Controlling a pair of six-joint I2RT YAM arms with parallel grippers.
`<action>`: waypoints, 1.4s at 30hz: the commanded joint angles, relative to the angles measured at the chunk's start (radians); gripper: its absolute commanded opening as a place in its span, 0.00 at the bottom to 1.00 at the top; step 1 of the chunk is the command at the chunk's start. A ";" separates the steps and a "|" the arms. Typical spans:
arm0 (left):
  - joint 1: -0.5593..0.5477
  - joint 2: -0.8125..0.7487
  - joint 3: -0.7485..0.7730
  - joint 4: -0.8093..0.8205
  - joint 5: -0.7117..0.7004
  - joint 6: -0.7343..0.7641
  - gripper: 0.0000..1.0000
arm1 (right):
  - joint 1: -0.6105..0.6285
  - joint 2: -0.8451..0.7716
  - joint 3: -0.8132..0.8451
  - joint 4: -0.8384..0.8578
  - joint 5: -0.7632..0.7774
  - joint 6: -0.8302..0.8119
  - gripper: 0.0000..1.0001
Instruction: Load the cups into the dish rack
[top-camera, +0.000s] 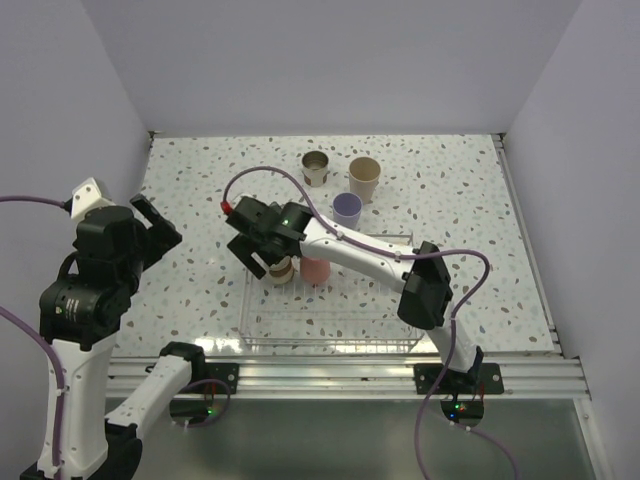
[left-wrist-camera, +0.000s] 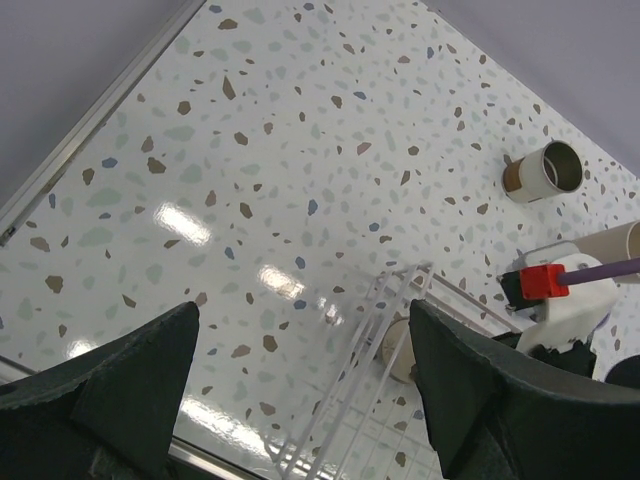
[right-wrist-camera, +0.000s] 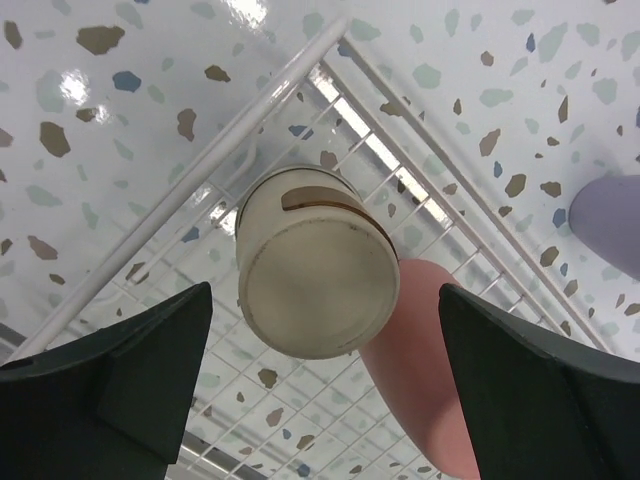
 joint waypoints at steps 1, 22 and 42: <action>-0.001 0.019 0.037 0.013 -0.014 0.017 0.89 | 0.004 -0.077 0.117 -0.036 -0.009 -0.003 0.98; -0.124 0.945 0.551 0.415 0.452 0.151 0.89 | -0.418 -0.844 -0.555 0.040 -0.101 0.184 0.98; -0.175 1.571 0.932 0.590 0.540 0.017 0.81 | -0.432 -1.128 -0.744 -0.125 -0.003 0.314 0.98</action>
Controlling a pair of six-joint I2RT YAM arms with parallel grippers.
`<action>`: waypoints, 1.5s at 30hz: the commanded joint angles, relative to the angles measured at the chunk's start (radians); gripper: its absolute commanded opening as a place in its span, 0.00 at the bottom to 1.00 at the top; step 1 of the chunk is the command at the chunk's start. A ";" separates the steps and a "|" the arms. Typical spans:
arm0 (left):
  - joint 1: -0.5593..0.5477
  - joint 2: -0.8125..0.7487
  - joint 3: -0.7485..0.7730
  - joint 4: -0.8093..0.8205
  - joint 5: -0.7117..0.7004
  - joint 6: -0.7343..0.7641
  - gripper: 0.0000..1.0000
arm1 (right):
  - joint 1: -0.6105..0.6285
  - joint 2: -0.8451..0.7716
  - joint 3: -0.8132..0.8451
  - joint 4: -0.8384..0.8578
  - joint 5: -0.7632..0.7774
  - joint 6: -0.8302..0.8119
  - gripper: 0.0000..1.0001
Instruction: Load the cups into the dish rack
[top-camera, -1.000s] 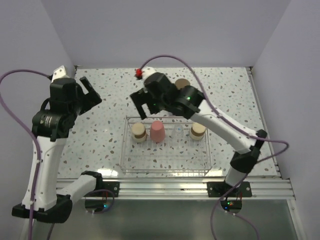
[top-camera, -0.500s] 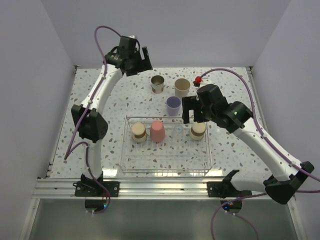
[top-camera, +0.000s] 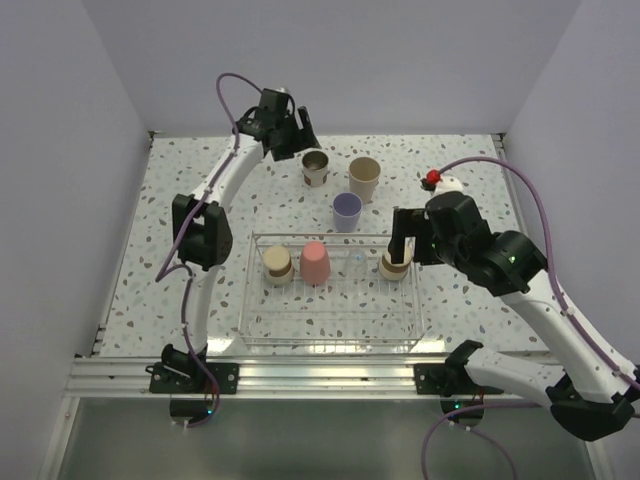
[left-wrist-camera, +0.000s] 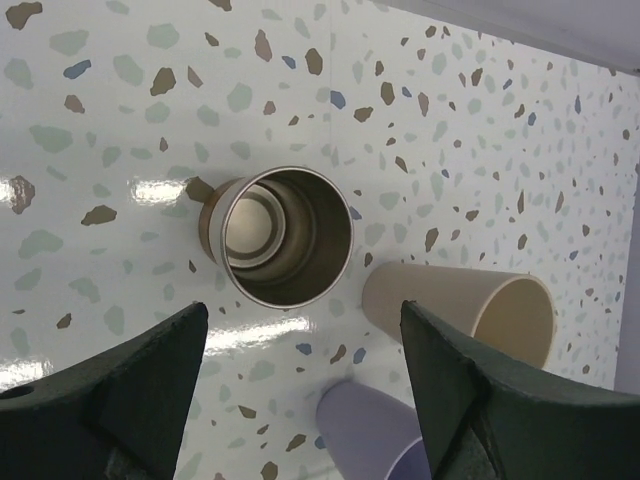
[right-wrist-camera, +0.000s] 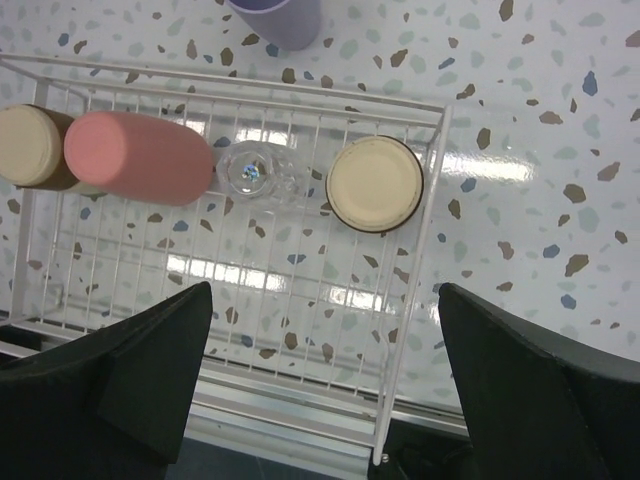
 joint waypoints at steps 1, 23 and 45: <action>0.002 0.047 0.034 0.075 -0.001 -0.036 0.81 | -0.004 -0.021 -0.009 -0.058 0.051 0.027 0.98; 0.001 0.173 0.012 0.113 -0.070 -0.062 0.56 | -0.004 -0.033 -0.030 -0.113 0.068 -0.020 0.98; 0.209 -0.258 -0.173 0.150 0.201 -0.028 0.00 | -0.004 0.125 0.096 0.043 -0.065 -0.063 0.98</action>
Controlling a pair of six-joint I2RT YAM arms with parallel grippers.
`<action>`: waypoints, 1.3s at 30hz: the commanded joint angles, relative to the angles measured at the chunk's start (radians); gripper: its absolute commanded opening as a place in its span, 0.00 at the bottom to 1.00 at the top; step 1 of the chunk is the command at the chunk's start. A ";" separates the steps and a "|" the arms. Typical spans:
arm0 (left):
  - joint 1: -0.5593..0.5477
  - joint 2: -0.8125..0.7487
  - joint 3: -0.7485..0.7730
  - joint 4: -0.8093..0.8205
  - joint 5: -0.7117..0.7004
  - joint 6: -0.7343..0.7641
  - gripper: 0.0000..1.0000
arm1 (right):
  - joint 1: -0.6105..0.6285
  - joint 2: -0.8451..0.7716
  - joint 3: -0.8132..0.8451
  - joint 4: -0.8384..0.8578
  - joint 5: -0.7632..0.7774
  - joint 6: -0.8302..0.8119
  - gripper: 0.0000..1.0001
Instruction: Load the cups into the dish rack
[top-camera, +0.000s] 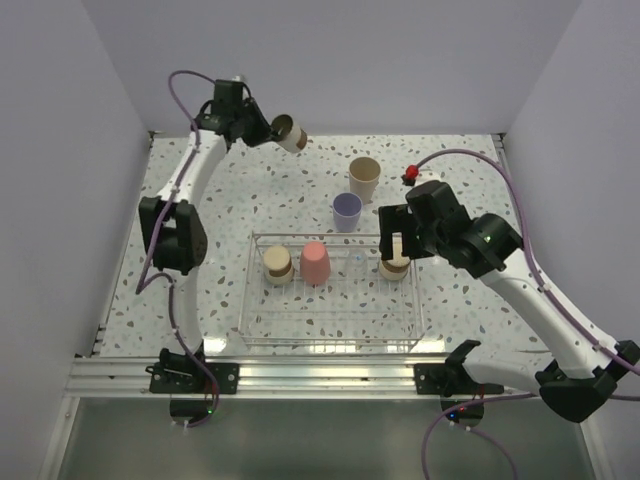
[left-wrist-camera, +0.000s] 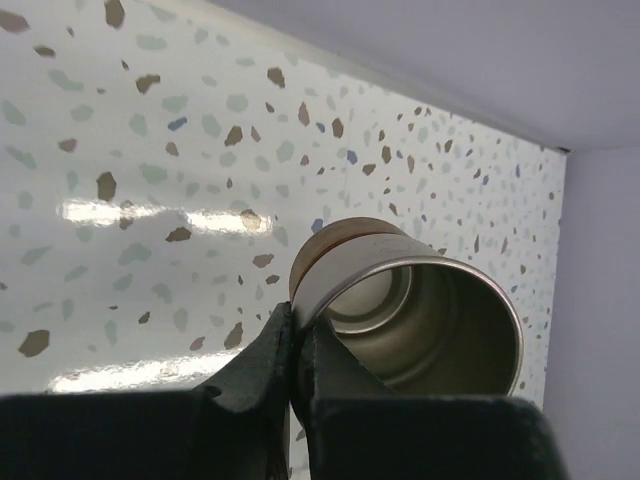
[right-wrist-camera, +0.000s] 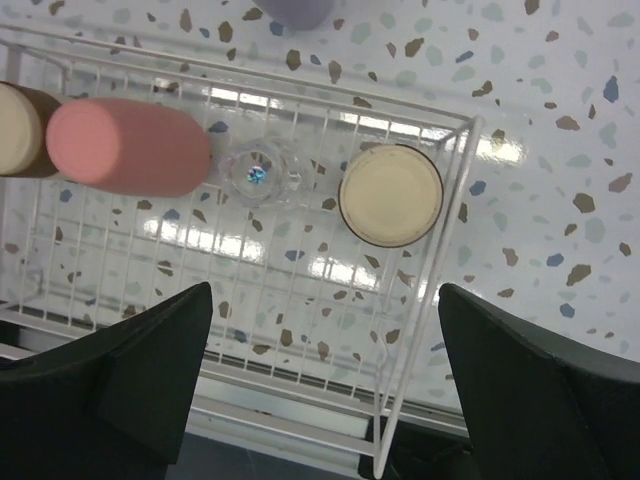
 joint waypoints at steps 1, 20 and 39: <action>0.081 -0.178 -0.019 0.023 0.103 0.051 0.00 | -0.004 0.025 0.067 0.102 -0.065 -0.017 0.98; 0.191 -0.936 -0.648 -0.077 0.226 0.154 0.00 | -0.004 0.216 0.009 0.718 -0.701 0.193 0.98; 0.193 -1.211 -0.704 -0.026 0.359 -0.092 0.00 | -0.004 0.249 0.007 1.280 -0.984 0.532 0.98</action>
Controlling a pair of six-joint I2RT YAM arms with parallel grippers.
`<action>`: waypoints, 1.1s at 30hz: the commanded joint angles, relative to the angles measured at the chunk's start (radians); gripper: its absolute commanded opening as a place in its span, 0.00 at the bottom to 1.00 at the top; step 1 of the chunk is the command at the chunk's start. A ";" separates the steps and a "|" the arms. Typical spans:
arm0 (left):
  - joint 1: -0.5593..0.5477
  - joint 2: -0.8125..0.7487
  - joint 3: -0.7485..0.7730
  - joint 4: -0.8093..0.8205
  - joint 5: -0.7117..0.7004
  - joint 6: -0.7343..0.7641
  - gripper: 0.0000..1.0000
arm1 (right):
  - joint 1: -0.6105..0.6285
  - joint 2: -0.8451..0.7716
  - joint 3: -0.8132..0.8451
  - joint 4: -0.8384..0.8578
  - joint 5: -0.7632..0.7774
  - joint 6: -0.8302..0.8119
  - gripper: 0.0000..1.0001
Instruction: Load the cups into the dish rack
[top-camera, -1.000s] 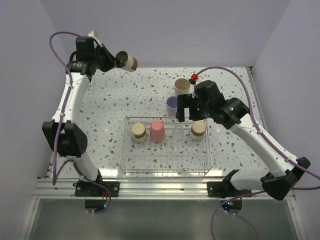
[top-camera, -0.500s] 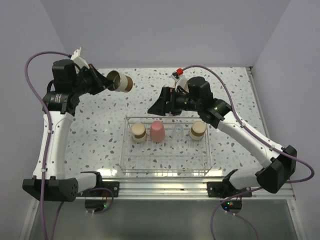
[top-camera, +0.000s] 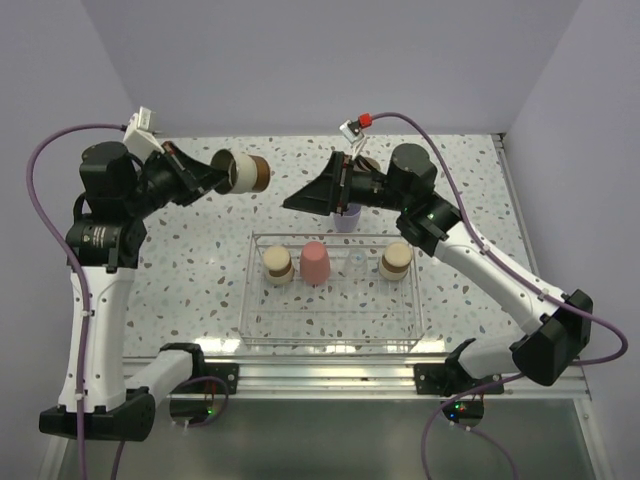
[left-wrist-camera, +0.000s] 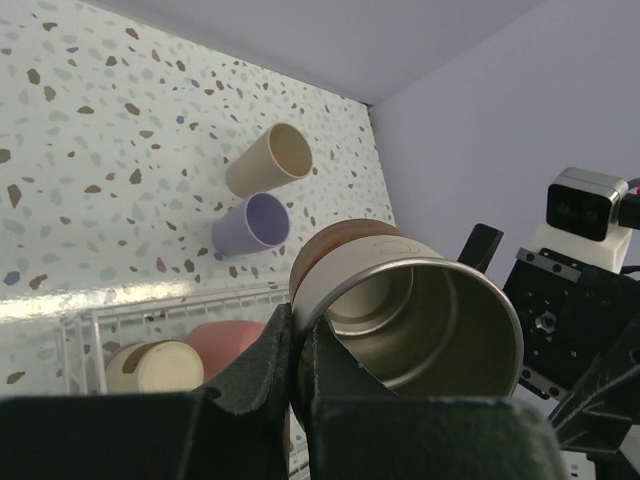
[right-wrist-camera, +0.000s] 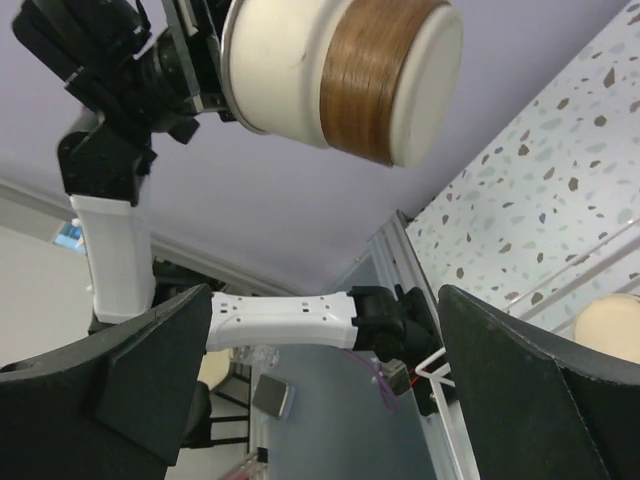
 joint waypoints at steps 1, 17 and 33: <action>0.006 -0.057 -0.068 0.133 0.090 -0.125 0.00 | -0.002 0.020 0.061 0.115 -0.043 0.064 0.98; 0.007 -0.179 -0.240 0.377 0.173 -0.324 0.00 | -0.002 0.092 0.089 0.253 -0.063 0.208 0.98; 0.007 -0.251 -0.330 0.496 0.190 -0.426 0.00 | 0.016 0.121 0.096 0.376 -0.058 0.326 0.98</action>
